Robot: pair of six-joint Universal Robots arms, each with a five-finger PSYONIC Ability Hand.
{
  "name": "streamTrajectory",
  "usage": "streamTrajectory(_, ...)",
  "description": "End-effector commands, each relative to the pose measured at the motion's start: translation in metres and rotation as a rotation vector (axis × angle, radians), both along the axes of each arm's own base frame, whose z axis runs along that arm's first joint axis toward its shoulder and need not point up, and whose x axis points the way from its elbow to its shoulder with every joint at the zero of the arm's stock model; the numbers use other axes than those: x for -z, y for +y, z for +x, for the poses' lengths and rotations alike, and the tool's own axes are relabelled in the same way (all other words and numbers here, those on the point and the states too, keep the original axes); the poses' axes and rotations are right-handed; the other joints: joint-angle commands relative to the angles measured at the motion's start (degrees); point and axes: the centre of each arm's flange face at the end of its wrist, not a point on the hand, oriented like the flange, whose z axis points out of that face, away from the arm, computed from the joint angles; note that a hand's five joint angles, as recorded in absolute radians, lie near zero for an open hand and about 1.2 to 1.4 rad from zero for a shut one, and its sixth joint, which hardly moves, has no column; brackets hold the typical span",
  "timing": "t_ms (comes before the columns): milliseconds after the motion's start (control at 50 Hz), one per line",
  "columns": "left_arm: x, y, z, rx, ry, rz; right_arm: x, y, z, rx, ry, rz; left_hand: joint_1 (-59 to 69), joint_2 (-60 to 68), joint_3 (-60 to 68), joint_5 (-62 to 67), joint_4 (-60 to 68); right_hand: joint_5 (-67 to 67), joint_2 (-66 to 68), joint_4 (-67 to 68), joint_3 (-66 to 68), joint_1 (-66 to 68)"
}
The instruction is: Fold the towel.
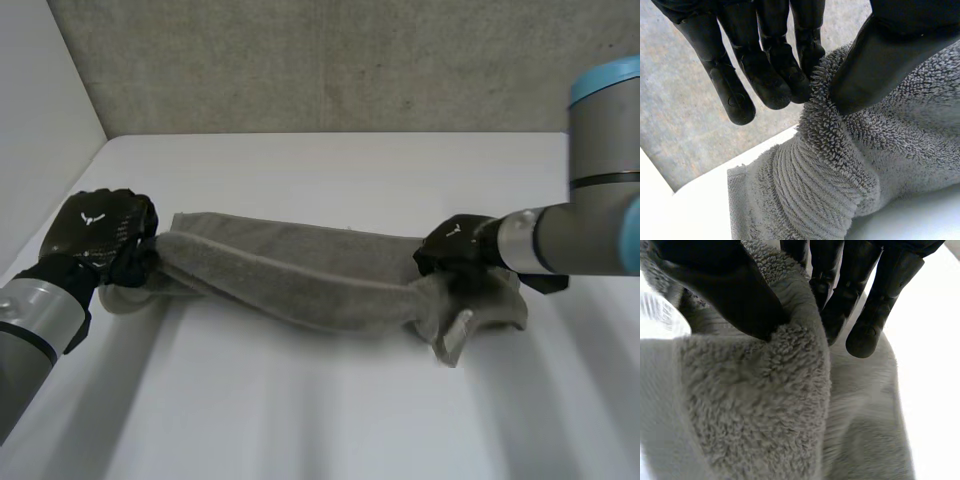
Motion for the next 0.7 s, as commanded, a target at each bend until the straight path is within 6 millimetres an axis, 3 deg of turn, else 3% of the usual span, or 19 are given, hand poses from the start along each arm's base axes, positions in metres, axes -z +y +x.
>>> streamTrajectory(20,0.014,-0.007,-0.002,0.002,-0.009,0.048,0.034,-0.028,0.036,-0.012,-0.001,-0.108,1.9,0.5,0.5,1.1,0.2,-33.3,-31.5,-33.1,-32.4,-32.0)
streamTrajectory(40,0.017,-0.009,-0.003,0.005,-0.011,0.056,0.040,-0.032,0.043,-0.002,0.008,-0.141,1.9,0.5,0.5,1.1,0.2,-45.3,-43.5,-45.1,-44.3,-44.0)
streamTrajectory(60,0.017,-0.009,-0.003,0.005,-0.011,0.056,0.040,-0.032,0.043,-0.002,0.008,-0.141,1.9,0.5,0.5,1.1,0.2,-45.4,-43.6,-45.2,-44.5,-44.1)
streamTrajectory(100,0.022,-0.012,-0.005,0.008,-0.014,0.075,0.045,-0.043,0.051,0.050,0.011,-0.243,1.9,0.5,0.5,1.1,0.2,-58.5,-56.7,-58.3,-57.5,-57.2)
streamTrajectory(220,0.027,-0.017,-0.007,0.010,-0.022,0.089,0.036,-0.052,0.060,0.109,-0.004,-0.368,1.9,0.5,0.5,1.1,0.2,-59.5,-57.7,-59.4,-58.6,-58.2)
streamTrajectory(280,0.028,-0.019,-0.007,0.010,-0.022,0.089,0.019,-0.051,0.060,0.136,-0.045,-0.384,1.9,0.5,0.5,1.1,0.2,-58.7,-56.9,-58.5,-57.7,-57.4)
streamTrajectory(320,0.027,-0.020,-0.007,0.009,-0.023,0.087,-0.004,-0.047,0.059,0.168,-0.126,-0.371,1.9,0.5,0.5,1.1,0.2,-57.5,-55.7,-57.3,-56.6,-56.2)
streamTrajectory(340,0.027,-0.020,-0.007,0.009,-0.023,0.087,-0.005,-0.047,0.059,0.168,-0.126,-0.370,1.9,0.5,0.5,1.1,0.2,-57.5,-55.7,-57.3,-56.6,-56.2)
streamTrajectory(380,0.027,-0.021,-0.006,0.004,-0.021,0.084,-0.027,-0.037,0.055,0.154,-0.193,-0.332,1.9,0.5,0.5,1.1,0.2,-55.1,-53.3,-55.0,-54.2,-53.9)
streamTrajectory(400,0.027,-0.021,-0.006,0.004,-0.021,0.084,-0.027,-0.037,0.055,0.154,-0.193,-0.332,1.9,0.5,0.5,1.1,0.2,-55.1,-53.3,-55.0,-54.2,-53.9)
streamTrajectory(440,0.027,-0.021,-0.004,-0.001,-0.021,0.086,-0.046,-0.019,0.050,0.118,-0.234,-0.286,1.9,0.5,0.5,1.1,0.2,-51.4,-49.7,-51.3,-50.5,-50.2)
streamTrajectory(460,0.027,-0.021,-0.004,-0.001,-0.021,0.086,-0.046,-0.019,0.050,0.118,-0.235,-0.286,1.9,0.5,0.5,1.1,0.2,-51.4,-49.6,-51.3,-50.5,-50.2)
streamTrajectory(500,0.026,-0.021,-0.004,-0.001,-0.020,0.084,-0.051,0.001,0.042,0.106,-0.234,-0.231,1.9,0.5,0.5,1.1,0.2,-47.2,-45.4,-47.1,-46.3,-46.0)
streamTrajectory(520,0.026,-0.021,-0.004,-0.001,-0.020,0.084,-0.051,0.001,0.042,0.106,-0.234,-0.231,1.9,0.5,0.5,1.1,0.2,-47.2,-45.4,-47.1,-46.3,-46.0)
streamTrajectory(560,0.026,-0.020,-0.004,-0.001,-0.020,0.081,-0.046,0.021,0.036,0.123,-0.242,-0.164,1.9,0.5,0.5,1.1,0.2,-47.2,-45.4,-47.1,-46.3,-46.0)
streamTrajectory(700,0.024,-0.020,-0.004,-0.003,-0.018,0.077,-0.022,0.036,0.026,0.251,-0.402,-0.086,1.9,0.5,0.5,1.1,0.2,-47.2,-45.4,-47.1,-46.3,-46.0)
